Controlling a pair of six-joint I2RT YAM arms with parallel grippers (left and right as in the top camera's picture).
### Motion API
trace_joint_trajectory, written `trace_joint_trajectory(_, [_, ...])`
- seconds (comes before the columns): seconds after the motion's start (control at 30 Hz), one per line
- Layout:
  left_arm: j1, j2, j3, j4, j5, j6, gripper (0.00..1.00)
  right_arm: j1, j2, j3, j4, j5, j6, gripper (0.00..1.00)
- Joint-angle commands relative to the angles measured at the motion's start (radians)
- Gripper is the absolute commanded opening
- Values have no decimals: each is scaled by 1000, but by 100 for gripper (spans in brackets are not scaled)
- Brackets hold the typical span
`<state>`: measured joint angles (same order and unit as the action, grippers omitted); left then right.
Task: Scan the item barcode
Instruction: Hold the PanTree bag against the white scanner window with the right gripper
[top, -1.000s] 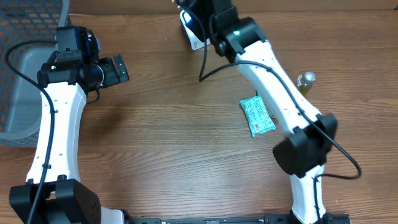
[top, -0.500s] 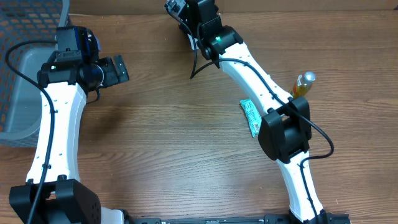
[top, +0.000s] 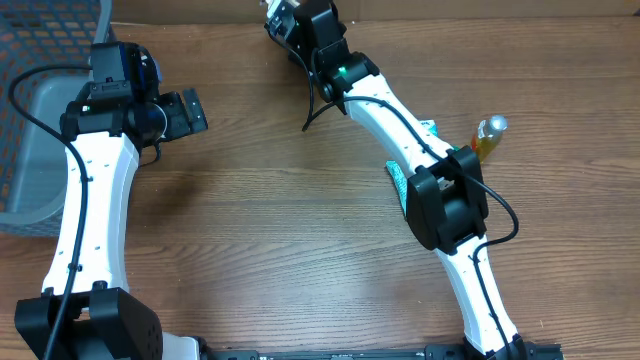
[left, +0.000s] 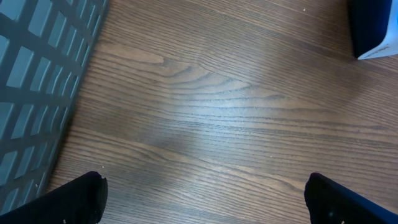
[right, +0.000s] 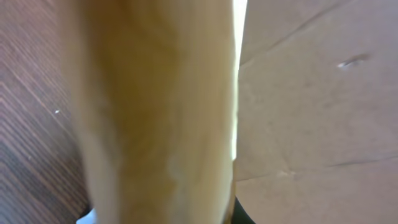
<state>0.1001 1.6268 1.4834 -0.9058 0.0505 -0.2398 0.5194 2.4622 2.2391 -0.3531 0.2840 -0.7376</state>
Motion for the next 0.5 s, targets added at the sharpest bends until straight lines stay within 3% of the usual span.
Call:
trace_joint_trajectory(0.0, [2,12,4,1,-7,8,100,-2,6,5,-21,-16,3,4])
trace_joint_trajectory(0.47, [2,12,4,1,-7,8,100,3,7,5,-111,-138,35,4])
